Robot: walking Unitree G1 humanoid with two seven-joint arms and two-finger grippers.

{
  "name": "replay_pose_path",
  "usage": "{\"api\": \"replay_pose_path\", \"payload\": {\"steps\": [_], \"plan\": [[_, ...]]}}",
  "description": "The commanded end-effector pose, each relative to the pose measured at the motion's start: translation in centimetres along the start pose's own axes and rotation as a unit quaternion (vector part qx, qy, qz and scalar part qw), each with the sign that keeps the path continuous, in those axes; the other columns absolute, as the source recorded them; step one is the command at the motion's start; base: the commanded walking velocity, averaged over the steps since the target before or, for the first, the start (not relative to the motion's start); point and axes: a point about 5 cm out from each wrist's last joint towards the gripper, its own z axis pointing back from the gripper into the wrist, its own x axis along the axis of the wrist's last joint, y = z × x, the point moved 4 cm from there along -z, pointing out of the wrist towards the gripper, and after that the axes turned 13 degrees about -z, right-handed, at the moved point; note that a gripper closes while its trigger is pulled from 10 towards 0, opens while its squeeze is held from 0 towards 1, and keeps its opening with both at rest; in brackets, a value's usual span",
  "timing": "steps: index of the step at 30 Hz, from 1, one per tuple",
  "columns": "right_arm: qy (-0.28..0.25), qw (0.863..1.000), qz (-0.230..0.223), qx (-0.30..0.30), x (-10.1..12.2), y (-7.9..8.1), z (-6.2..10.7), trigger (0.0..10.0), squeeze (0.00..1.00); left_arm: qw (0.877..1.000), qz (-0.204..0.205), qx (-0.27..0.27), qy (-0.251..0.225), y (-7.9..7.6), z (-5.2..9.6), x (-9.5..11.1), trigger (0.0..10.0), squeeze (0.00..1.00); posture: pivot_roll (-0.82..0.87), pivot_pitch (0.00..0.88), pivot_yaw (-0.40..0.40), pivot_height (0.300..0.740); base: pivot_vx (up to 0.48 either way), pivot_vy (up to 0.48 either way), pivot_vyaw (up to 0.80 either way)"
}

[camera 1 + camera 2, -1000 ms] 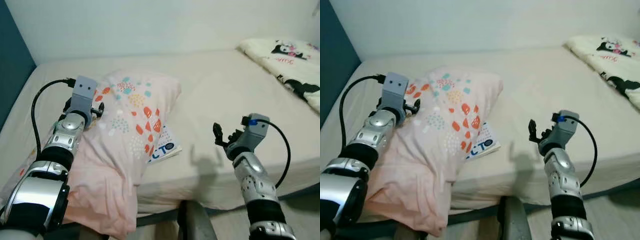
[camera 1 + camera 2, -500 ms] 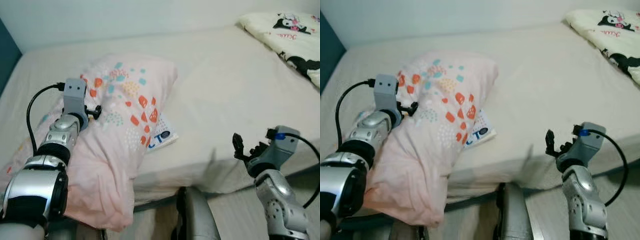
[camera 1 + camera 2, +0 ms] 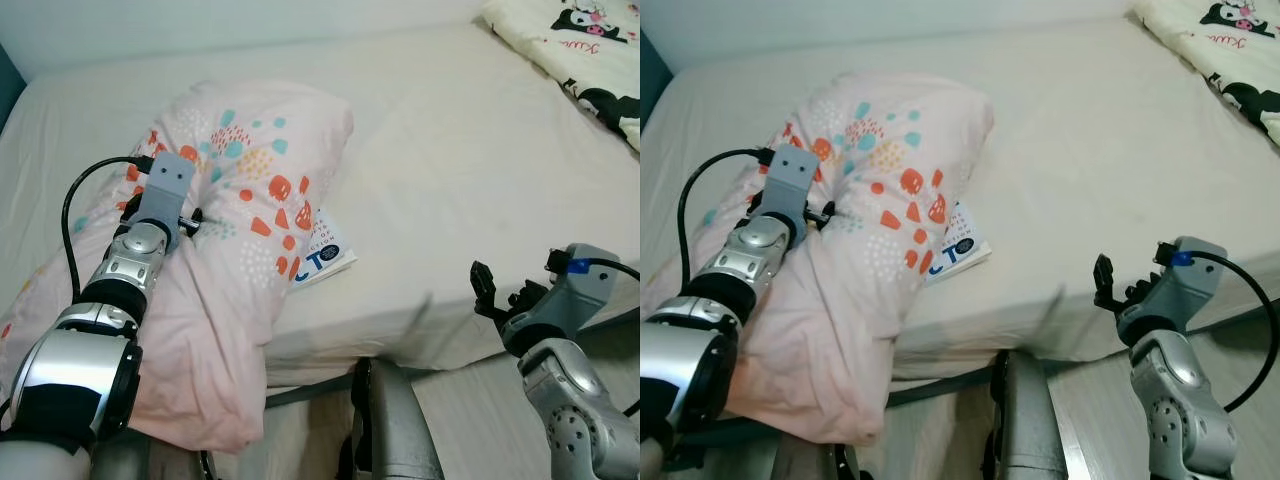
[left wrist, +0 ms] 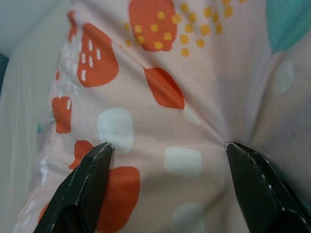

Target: Clean up the room

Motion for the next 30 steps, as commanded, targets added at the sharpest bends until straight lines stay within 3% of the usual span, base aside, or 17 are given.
{"api": "replay_pose_path", "payload": {"steps": [1,6,7,8,9,10,11,13,14,16,17,30], "plan": [[0.000,1.000,-0.005,-0.007,0.2,-0.3,0.4,10.0,0.00,0.995,-0.022,-0.051,0.088,-2.5,0.8,-4.8,10.0,0.00,-0.20,0.382,-0.024,0.535,0.000,0.000,0.00],[-0.006,1.000,-0.006,-0.006,1.0,0.1,0.5,10.0,0.00,0.987,-0.028,-0.091,0.133,-3.8,1.4,-6.6,10.0,0.00,-0.21,0.382,-0.023,0.535,0.000,0.000,0.00],[-0.009,1.000,-0.006,-0.007,1.3,0.2,0.5,10.0,0.00,0.985,-0.021,-0.095,0.142,-4.0,1.5,-6.9,8.7,0.00,-0.21,0.380,-0.023,0.535,0.000,0.000,0.00],[-0.010,1.000,-0.006,-0.007,1.4,0.3,0.5,10.0,0.00,0.984,-0.015,-0.096,0.146,-4.0,1.5,-7.1,8.7,0.00,-0.21,0.380,-0.023,0.535,0.000,0.000,0.00],[-0.012,1.000,-0.007,-0.007,1.7,0.3,0.6,10.0,0.00,0.984,0.006,-0.098,0.150,-4.2,1.6,-7.1,4.7,0.00,-0.22,0.378,-0.023,0.535,0.000,0.000,0.00],[-0.015,1.000,-0.008,-0.007,1.9,0.4,0.6,10.0,0.00,0.983,0.021,-0.099,0.152,-4.2,1.6,-7.2,4.7,0.00,-0.22,0.378,-0.023,0.535,0.000,0.000,0.00],[-0.018,1.000,-0.009,-0.007,2.2,0.5,0.6,10.0,0.00,0.982,0.040,-0.098,0.155,-4.2,1.6,-7.3,4.0,0.00,-0.22,0.374,-0.023,0.535,0.000,0.000,0.00],[-0.020,1.000,-0.010,-0.006,2.3,0.5,0.6,10.0,0.00,0.981,0.052,-0.097,0.158,-4.2,1.7,-7.4,4.0,0.00,-0.22,0.374,-0.023,0.535,0.000,0.000,0.00],[-0.021,1.000,-0.010,-0.006,2.5,0.6,0.6,10.0,0.00,0.980,0.069,-0.094,0.161,-4.1,1.7,-7.4,1.6,0.00,-0.22,0.371,-0.023,0.535,0.000,0.000,0.00],[-0.022,1.000,-0.011,-0.007,2.7,0.6,0.6,10.0,0.00,0.979,0.081,-0.093,0.163,-4.1,1.7,-7.5,1.6,0.00,-0.22,0.371,-0.023,0.535,0.000,0.000,0.00],[-0.024,1.000,-0.012,-0.006,2.9,0.7,0.6,10.0,0.00,0.977,0.099,-0.094,0.165,-4.2,1.7,-7.5,0.0,0.00,-0.22,0.369,-0.022,0.535,0.000,0.000,0.00],[-0.042,0.999,-0.018,-0.001,4.5,1.1,0.3,10.0,0.00,0.966,0.151,-0.114,0.174,-5.1,2.1,-8.0,0.0,0.00,-0.22,0.334,-0.018,0.535,0.000,0.000,0.00]]}}
